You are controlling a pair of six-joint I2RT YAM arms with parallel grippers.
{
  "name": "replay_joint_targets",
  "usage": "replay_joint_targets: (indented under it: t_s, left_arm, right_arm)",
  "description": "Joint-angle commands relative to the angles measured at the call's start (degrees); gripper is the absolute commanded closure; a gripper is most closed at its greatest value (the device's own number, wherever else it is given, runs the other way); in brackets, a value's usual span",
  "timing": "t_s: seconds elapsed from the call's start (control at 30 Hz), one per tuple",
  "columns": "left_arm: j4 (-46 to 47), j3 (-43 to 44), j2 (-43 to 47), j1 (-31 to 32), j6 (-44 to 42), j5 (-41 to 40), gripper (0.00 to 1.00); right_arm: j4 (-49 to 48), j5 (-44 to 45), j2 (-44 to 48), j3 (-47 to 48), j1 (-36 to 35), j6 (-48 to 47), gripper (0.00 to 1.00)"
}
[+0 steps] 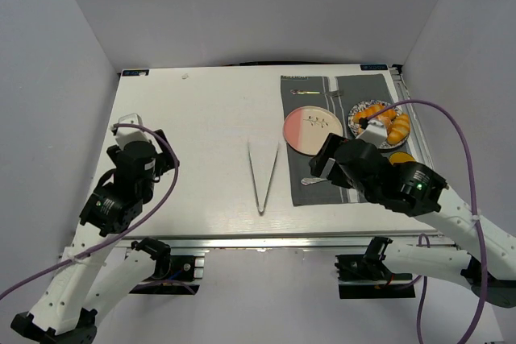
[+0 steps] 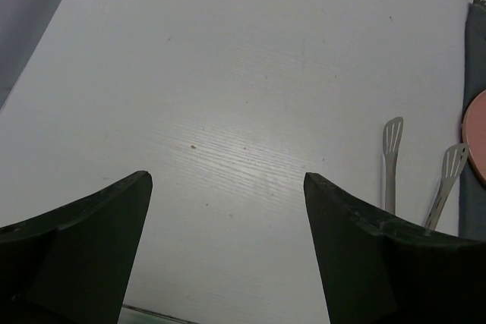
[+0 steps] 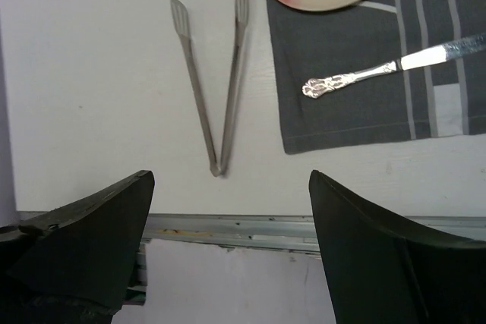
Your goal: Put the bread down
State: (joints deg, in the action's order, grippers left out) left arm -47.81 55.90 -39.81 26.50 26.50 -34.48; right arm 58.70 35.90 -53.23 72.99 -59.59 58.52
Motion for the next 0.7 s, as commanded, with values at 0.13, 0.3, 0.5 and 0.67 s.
replay_joint_targets:
  t_s: [0.13, 0.3, 0.5, 0.67]
  left_arm:
    - [-1.3, 0.4, 3.5, 0.2, 1.0, -2.8, 0.08]
    - [-2.0, -1.7, 6.7, 0.2, 1.7, -3.3, 0.07]
    - [-2.8, -0.4, 7.3, 0.3, 1.9, -2.0, 0.07]
    - [-0.1, -1.6, 8.4, 0.3, 2.3, -1.2, 0.07]
  right_arm:
    - [-4.7, 0.1, 0.9, -5.7, -0.4, -3.0, 0.11]
    - [-11.8, 0.0, 1.0, -10.1, -0.7, -5.5, 0.11]
    - [-27.5, 14.2, -4.6, -20.4, -9.9, -5.4, 0.11]
    - [-33.8, 31.3, -19.8, -21.3, -21.1, -3.4, 0.11]
